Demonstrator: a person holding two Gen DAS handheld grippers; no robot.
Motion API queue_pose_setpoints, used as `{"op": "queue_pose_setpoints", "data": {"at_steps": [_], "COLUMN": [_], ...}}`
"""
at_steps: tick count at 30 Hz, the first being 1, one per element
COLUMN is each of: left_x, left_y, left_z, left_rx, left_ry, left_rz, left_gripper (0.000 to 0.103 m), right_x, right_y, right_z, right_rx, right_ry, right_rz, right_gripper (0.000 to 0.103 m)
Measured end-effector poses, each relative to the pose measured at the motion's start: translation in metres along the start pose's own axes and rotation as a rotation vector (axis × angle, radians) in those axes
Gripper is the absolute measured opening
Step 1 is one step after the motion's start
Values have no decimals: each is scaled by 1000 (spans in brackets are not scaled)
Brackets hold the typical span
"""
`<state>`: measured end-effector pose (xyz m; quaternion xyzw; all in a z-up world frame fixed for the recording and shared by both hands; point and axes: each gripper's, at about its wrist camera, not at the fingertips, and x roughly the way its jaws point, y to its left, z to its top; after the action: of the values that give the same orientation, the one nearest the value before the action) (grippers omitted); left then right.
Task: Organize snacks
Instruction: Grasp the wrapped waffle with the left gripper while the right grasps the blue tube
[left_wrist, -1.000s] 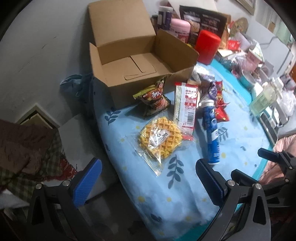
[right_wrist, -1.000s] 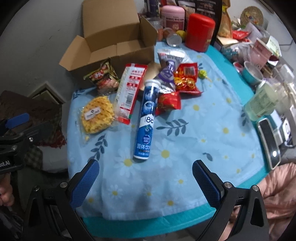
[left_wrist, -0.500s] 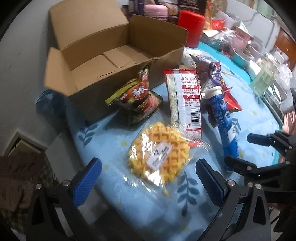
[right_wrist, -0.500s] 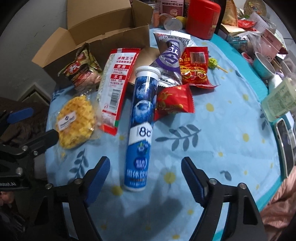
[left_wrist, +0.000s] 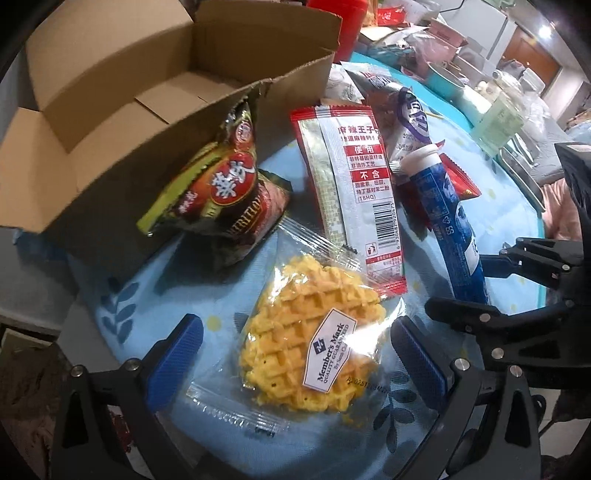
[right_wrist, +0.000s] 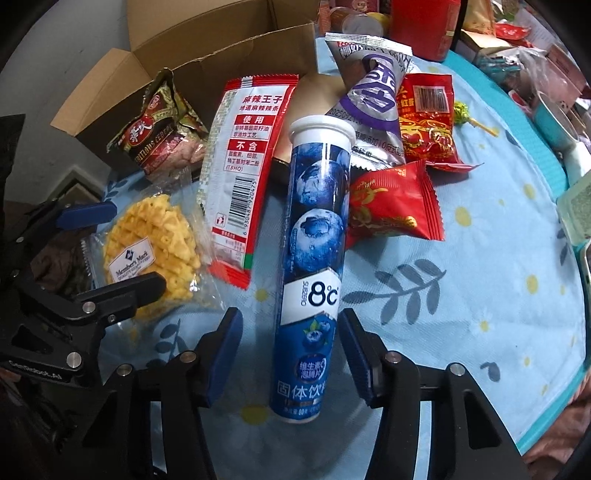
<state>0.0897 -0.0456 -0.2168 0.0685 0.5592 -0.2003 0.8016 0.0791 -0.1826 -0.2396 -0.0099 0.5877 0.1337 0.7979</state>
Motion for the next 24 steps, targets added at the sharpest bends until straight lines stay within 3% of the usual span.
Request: {"op": "queue_pose_setpoints", "data": {"at_steps": [5, 9, 14, 21, 24], "left_x": [-7, 2, 26, 27, 23], "left_y": [-4, -14, -19, -22, -23], "left_z": [0, -4, -12, -12, -11], "left_rx": [36, 118, 186, 192, 188], "left_ry": [14, 41, 93, 34, 8], "left_rz": [-55, -2, 57, 52, 48], "left_gripper": [103, 103, 103, 103, 87], "right_x": [-3, -2, -1, 6, 5], "right_y": [-1, -3, -6, 1, 0], "right_z": [4, 5, 7, 5, 6], "right_rx": [-3, -11, -17, -22, -14], "right_ry": [-2, 3, 16, 23, 27], "right_rz": [-8, -20, -40, -59, -53], "right_gripper": [54, 53, 43, 32, 29]}}
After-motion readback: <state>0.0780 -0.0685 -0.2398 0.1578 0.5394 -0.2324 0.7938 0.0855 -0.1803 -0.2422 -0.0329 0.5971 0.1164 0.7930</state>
